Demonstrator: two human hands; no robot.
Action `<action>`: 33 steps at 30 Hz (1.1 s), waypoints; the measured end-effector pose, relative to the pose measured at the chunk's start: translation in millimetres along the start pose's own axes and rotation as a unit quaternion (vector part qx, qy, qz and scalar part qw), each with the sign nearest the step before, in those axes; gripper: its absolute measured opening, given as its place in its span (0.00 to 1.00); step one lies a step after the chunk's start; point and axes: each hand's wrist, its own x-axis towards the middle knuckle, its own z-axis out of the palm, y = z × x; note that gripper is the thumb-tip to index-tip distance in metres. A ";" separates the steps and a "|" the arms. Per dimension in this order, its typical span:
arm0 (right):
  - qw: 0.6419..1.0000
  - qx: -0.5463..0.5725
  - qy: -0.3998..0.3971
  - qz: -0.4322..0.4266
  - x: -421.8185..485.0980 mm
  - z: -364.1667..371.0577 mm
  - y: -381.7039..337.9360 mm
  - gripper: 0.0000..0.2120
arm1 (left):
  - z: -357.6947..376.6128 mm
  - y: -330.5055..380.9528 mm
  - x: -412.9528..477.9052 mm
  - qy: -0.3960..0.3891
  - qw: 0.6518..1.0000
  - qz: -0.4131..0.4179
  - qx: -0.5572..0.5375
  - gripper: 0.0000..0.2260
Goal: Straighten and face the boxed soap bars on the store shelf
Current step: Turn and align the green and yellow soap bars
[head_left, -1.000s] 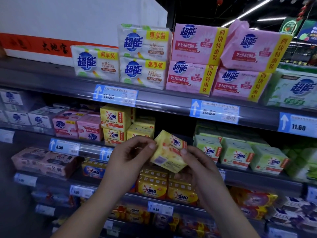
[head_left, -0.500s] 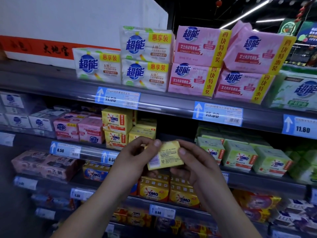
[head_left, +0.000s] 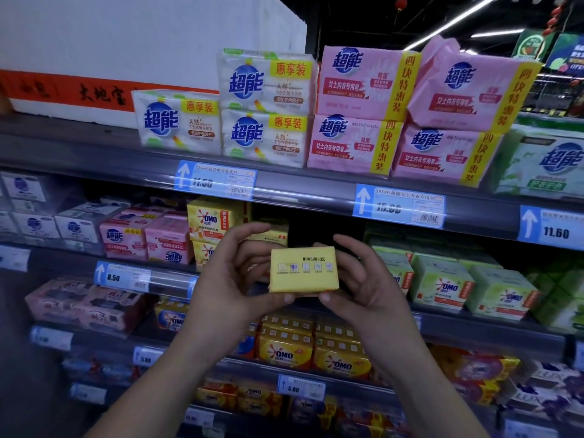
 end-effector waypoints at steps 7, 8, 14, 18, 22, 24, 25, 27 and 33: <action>1.000 -0.026 0.003 0.003 -3.0 -1.3 3.3 0.29 | -4.3 -7.3 -1.7 -0.010 0.999 -0.009 -0.036 0.28; 0.999 -0.040 0.007 0.004 -2.5 0.1 3.6 0.26 | -5.5 -8.5 -1.7 -0.011 0.999 -0.010 -0.028 0.26; 0.995 -0.052 0.084 0.015 13.5 16.0 2.1 0.22 | -8.2 -8.0 0.5 0.037 0.995 -0.011 0.091 0.11; 0.987 -0.077 0.137 0.017 38.0 26.9 0.9 0.20 | -13.5 -9.5 6.5 0.053 0.984 -0.005 0.169 0.18; 0.984 -0.070 0.164 0.004 62.4 38.2 -1.3 0.18 | -17.9 -11.5 10.0 0.062 0.986 -0.024 0.154 0.19; 0.982 -0.068 0.175 -0.005 69.5 44.2 -1.3 0.18 | -24.7 -11.7 10.3 0.068 0.988 -0.015 0.138 0.15; 0.981 -0.069 0.180 -0.011 72.1 46.8 -0.5 0.19 | -27.8 -11.7 11.2 0.068 0.988 -0.009 0.138 0.14; 0.978 -0.078 0.191 -0.021 76.8 50.8 2.4 0.18 | -32.3 -11.9 14.1 0.056 0.986 -0.013 0.155 0.14; 0.980 -0.107 0.171 0.002 88.2 56.3 15.9 0.14 | -35.3 -21.1 13.0 -0.005 0.960 -0.030 0.278 0.21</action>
